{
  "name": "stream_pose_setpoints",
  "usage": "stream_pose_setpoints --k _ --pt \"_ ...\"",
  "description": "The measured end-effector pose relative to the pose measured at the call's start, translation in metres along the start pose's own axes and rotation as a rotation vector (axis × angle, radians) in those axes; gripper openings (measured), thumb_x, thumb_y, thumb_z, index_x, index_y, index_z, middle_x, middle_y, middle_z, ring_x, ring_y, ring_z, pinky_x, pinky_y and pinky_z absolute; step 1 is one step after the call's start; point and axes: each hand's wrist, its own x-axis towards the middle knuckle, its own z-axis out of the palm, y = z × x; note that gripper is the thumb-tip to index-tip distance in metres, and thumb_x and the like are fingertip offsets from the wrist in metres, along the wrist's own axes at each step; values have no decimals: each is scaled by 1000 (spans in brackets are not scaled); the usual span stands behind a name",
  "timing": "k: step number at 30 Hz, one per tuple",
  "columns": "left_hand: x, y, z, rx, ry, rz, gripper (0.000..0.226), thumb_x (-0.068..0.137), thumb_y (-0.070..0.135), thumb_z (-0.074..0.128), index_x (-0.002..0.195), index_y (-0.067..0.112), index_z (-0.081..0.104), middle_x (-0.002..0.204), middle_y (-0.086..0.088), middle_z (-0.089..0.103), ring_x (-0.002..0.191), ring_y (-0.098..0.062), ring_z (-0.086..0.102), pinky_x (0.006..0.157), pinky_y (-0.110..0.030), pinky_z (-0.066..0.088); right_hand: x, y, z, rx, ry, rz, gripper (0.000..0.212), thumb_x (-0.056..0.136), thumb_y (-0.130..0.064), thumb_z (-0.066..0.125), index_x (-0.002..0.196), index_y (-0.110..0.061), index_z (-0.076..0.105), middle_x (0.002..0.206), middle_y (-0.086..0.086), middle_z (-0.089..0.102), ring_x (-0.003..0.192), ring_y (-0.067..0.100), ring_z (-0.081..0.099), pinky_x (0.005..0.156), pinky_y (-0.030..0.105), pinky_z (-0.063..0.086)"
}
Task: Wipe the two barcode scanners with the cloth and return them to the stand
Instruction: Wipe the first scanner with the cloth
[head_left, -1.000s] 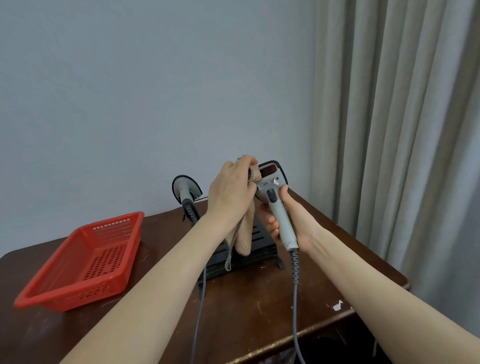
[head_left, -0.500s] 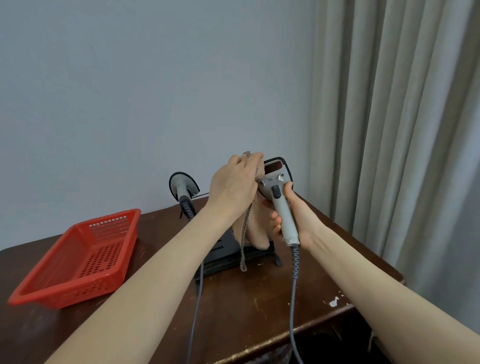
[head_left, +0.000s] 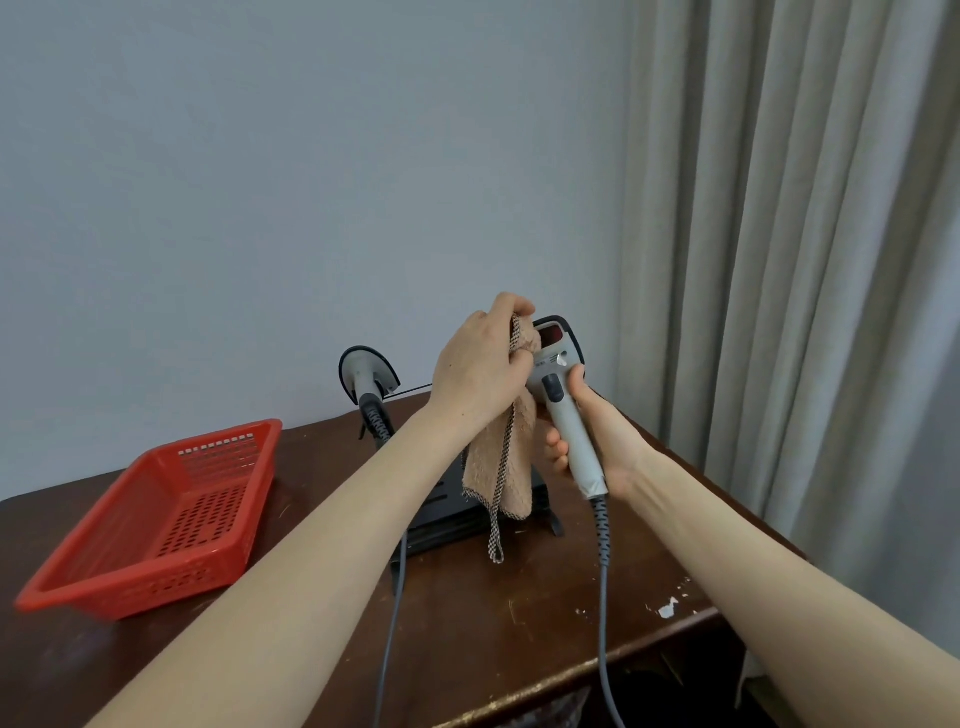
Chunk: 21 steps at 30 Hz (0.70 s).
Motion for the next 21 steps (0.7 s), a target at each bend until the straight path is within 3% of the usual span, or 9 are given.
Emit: stream_pose_setpoints --k 4,9,14,21 --pt "0 11 8 -130 0 24 50 85 9 50 132 25 41 119 -3 57 107 -20 54 89 -34 45 0 1 4 29 -35 23 60 83 -72 41 77 -15 56 52 3 51 38 10 49 36 17 44" --pt "-3 6 3 118 12 98 47 91 13 46 136 26 36 109 -2 53 99 -19 51 70 -28 41 0 0 4 53 -26 12 59 84 -71 41 80 -14 56 52 3 51 37 9 48 35 16 43" --pt "-7 -8 2 245 27 91 47 90 8 43 135 22 38 120 0 57 109 -19 47 71 -31 42 -2 1 -1 54 -2 4 60 85 -70 42 87 -13 59 52 3 49 37 9 46 36 15 42" --pt "-12 0 15 76 94 19 57 93 11 45 144 26 27 117 -4 53 105 -21 50 77 -34 44 -1 -2 -5 10 10 -2 61 85 -72 38 88 -14 57 53 3 48 35 8 46 34 16 41"
